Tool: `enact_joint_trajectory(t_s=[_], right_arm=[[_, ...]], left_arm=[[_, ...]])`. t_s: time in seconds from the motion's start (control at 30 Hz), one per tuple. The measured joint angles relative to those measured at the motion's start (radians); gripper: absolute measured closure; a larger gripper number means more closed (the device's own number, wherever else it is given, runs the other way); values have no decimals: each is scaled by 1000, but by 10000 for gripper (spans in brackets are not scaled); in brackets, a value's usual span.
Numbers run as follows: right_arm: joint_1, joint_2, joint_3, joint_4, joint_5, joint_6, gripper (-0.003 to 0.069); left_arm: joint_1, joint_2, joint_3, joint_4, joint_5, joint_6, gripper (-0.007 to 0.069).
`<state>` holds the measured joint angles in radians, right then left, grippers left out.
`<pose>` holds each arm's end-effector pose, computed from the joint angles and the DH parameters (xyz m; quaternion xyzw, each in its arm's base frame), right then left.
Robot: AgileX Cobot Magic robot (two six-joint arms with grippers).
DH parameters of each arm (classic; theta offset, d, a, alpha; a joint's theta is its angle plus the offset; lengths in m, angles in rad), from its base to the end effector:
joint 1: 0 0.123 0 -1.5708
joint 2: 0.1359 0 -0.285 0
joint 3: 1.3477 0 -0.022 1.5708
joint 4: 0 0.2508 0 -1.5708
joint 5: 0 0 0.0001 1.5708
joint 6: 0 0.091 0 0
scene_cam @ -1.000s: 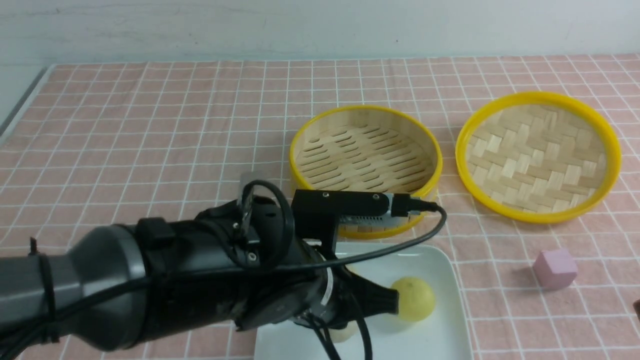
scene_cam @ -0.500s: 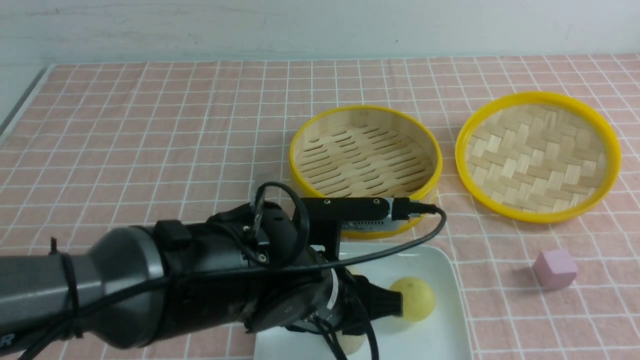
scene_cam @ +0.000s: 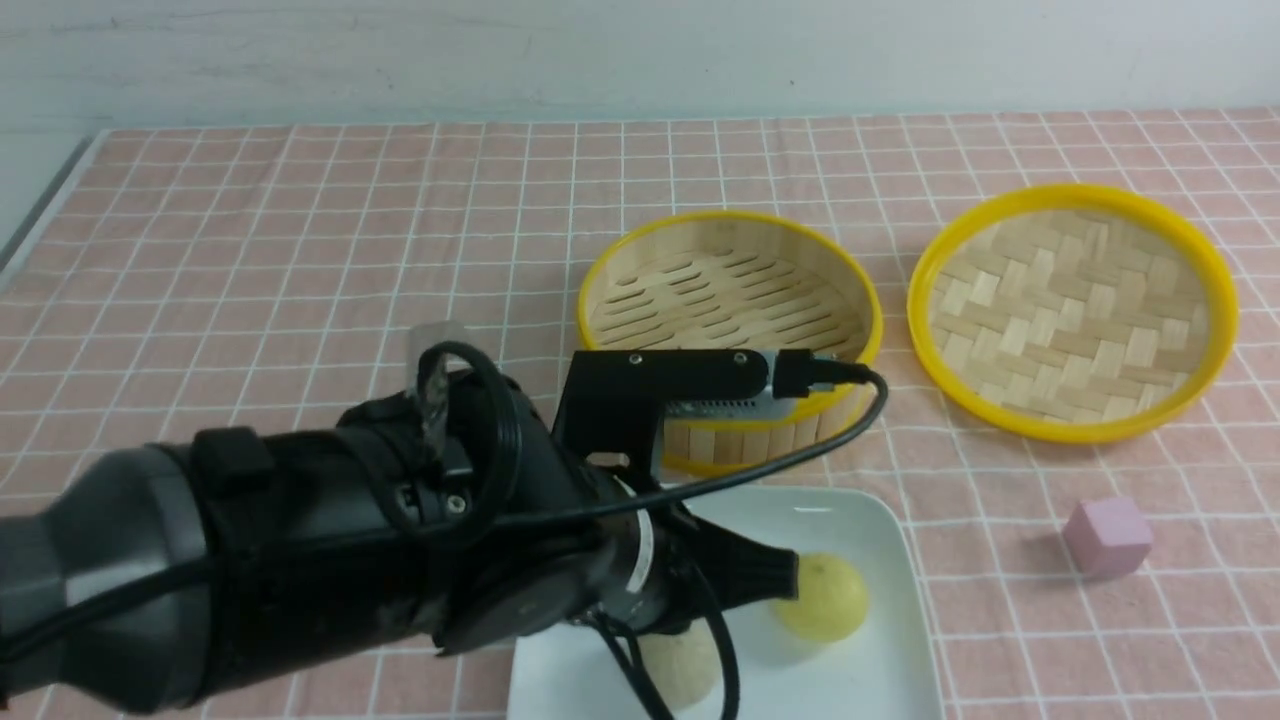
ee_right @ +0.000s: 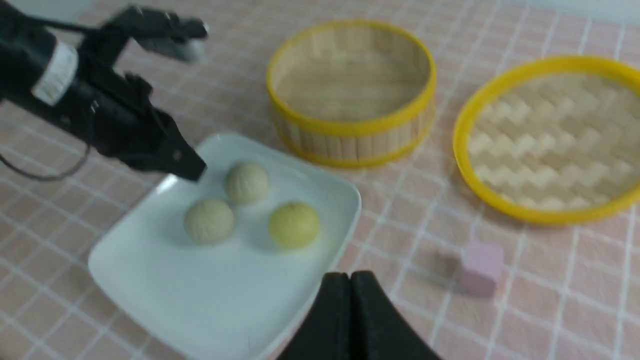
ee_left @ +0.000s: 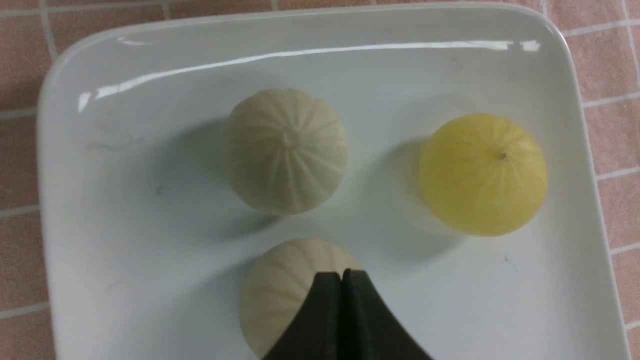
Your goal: Put the steamed buns into the plate on the pink tablecloth.
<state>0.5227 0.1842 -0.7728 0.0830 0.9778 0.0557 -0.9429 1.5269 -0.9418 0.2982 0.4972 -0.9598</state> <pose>-0.0048 0.0045 0.3598 -0.1879 0.7825 0.2086 0.5558 0.1909 -0.2413 0.2316 0.0971 0.9491 -0.1676 0.2485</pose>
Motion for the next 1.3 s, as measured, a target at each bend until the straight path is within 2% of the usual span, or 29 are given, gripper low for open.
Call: enact_joint_trajectory(t_s=[0.03, 0.07, 0.17, 0.33, 0.6, 1.07, 1.23, 1.3], right_arm=[[0, -9, 24, 3, -37, -3, 673], [0, -35, 128, 5, -185, -22, 673], [0, -45, 249, 7, -390, -42, 673], [0, -45, 374, 9, -605, -56, 669], [0, -45, 466, 10, -643, -56, 664], [-7, -82, 592, 10, -617, -56, 658], [-111, -118, 673, -2, -618, -56, 657], [-197, -147, 729, -25, -617, -56, 657]], left_arm=[[0, 0, 0, 1, 1, 0, 623], [0, 0, 0, 1, 1, 0, 623], [0, 0, 0, 2, 2, 0, 623], [0, 0, 0, 1, 2, 0, 622], [0, 0, 0, 1, 1, 0, 620], [0, 0, 0, 2, 1, 0, 606], [0, 0, 0, 5, 1, 0, 605], [0, -2, 0, 7, 2, 0, 603]])
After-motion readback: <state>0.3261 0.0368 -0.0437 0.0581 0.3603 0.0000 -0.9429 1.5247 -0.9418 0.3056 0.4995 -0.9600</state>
